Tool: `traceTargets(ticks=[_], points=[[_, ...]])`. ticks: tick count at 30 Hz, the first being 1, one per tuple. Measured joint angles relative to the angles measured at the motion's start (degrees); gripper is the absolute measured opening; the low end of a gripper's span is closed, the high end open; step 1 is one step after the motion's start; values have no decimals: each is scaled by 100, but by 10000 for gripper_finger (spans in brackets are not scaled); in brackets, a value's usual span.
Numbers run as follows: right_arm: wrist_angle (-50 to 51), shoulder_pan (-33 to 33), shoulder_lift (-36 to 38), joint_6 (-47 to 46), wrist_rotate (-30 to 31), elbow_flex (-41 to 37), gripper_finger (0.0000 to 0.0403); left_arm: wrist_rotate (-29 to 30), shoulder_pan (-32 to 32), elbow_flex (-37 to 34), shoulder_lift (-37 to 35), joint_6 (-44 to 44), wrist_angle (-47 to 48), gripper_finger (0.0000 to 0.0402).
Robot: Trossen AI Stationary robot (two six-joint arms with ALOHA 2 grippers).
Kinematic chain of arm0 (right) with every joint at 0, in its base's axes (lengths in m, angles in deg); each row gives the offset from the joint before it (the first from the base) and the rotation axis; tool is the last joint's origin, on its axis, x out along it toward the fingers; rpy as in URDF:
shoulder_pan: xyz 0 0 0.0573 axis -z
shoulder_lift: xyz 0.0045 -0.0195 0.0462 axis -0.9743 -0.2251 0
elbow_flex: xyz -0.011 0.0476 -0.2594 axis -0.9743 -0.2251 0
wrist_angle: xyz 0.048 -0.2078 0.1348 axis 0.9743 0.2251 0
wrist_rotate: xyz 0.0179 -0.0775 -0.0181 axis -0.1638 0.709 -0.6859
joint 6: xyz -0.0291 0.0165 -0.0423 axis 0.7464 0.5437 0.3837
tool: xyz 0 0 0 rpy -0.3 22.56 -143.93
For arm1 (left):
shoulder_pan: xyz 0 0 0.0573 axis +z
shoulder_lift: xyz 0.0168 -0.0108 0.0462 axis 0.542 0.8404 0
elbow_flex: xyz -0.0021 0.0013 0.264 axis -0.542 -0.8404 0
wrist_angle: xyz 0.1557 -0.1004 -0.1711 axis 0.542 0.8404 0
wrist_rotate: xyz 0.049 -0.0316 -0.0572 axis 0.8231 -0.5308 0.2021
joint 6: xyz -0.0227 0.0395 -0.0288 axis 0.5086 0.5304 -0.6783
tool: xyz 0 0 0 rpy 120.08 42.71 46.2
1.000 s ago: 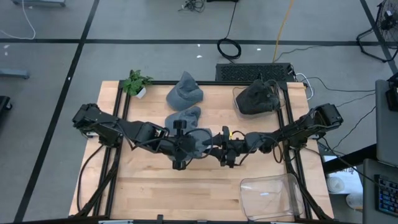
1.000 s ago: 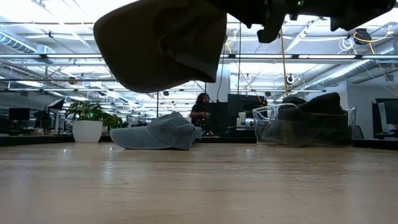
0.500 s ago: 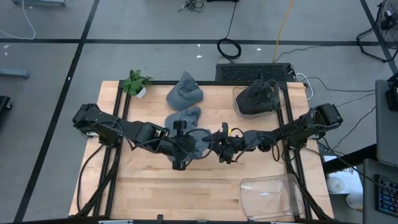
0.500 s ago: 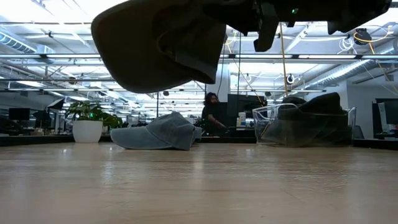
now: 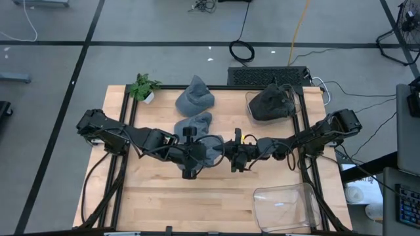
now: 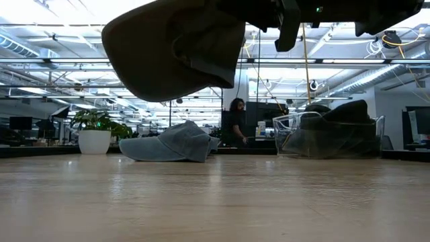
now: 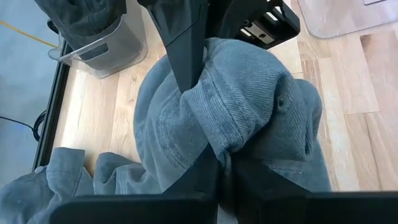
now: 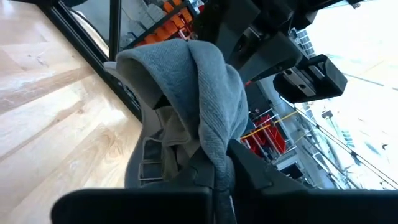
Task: Pick & Place hat
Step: Put the bottom gray cap into the bottom transparent bin
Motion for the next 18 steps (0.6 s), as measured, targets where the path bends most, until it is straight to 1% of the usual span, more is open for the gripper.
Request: traceTargets(ticks=[7, 12, 15, 18], points=[[60, 0, 0, -187, 2, 0, 10, 0, 15, 0, 0, -23, -2, 54], [72, 2, 0, -205, 17, 0, 10, 3, 49, 0, 1, -596, -39, 75], [74, 2, 0, -203, 17, 0, 10, 20, 118, -2, 0, -930, -39, 106], [74, 2, 0, -227, 20, 0, 9, 16, 178, 0, 0, -1066, -42, 152]])
